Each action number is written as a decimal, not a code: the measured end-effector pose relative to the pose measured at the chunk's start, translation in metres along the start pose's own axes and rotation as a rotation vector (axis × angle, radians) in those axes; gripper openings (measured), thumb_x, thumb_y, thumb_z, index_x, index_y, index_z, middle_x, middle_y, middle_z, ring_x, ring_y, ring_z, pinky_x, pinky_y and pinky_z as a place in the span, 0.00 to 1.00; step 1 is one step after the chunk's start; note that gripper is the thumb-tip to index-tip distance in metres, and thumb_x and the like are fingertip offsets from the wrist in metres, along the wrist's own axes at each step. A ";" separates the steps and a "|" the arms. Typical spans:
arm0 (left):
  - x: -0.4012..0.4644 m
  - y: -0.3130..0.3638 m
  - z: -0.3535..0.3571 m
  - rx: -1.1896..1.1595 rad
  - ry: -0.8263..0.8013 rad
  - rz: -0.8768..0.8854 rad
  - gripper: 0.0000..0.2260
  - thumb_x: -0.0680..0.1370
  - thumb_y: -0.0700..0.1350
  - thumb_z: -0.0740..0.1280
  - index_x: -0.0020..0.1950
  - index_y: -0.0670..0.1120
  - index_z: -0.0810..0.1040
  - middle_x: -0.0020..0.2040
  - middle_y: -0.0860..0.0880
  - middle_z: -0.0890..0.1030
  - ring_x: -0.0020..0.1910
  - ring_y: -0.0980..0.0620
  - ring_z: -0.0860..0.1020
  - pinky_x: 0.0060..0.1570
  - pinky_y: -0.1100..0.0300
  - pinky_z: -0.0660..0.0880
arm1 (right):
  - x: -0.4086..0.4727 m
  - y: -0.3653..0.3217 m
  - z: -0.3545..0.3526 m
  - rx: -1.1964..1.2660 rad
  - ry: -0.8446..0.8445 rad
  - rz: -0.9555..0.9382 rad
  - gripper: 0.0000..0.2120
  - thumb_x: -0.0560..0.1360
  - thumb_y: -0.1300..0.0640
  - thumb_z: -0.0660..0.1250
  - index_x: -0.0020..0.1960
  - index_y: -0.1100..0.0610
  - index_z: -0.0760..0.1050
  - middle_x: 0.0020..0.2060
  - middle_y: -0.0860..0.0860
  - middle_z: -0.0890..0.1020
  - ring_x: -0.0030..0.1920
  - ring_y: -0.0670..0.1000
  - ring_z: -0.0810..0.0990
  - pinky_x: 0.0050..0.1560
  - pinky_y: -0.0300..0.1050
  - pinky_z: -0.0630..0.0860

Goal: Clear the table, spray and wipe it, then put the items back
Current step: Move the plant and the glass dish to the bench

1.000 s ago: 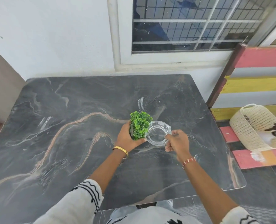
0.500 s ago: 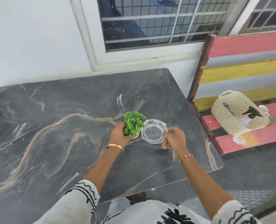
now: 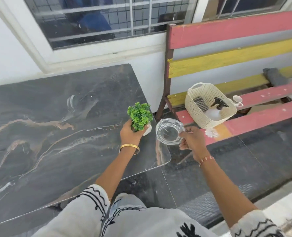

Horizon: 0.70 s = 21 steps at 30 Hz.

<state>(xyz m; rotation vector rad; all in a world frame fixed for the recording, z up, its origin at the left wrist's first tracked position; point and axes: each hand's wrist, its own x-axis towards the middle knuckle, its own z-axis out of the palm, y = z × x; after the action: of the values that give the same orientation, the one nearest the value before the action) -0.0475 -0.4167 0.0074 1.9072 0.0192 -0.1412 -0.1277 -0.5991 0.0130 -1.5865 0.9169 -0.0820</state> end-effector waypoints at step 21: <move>0.048 0.079 0.321 0.040 -0.197 -0.037 0.18 0.68 0.43 0.75 0.56 0.40 0.78 0.49 0.45 0.82 0.44 0.54 0.77 0.36 0.82 0.66 | 0.204 0.004 -0.239 0.064 0.193 0.148 0.07 0.71 0.67 0.67 0.49 0.63 0.73 0.16 0.52 0.75 0.16 0.49 0.73 0.21 0.40 0.76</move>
<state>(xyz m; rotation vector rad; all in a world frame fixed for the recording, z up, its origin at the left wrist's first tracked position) -0.0222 -0.7475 -0.0282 1.9257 -0.0816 -0.3558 -0.1172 -0.9113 -0.0170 -1.4647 1.1684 -0.1601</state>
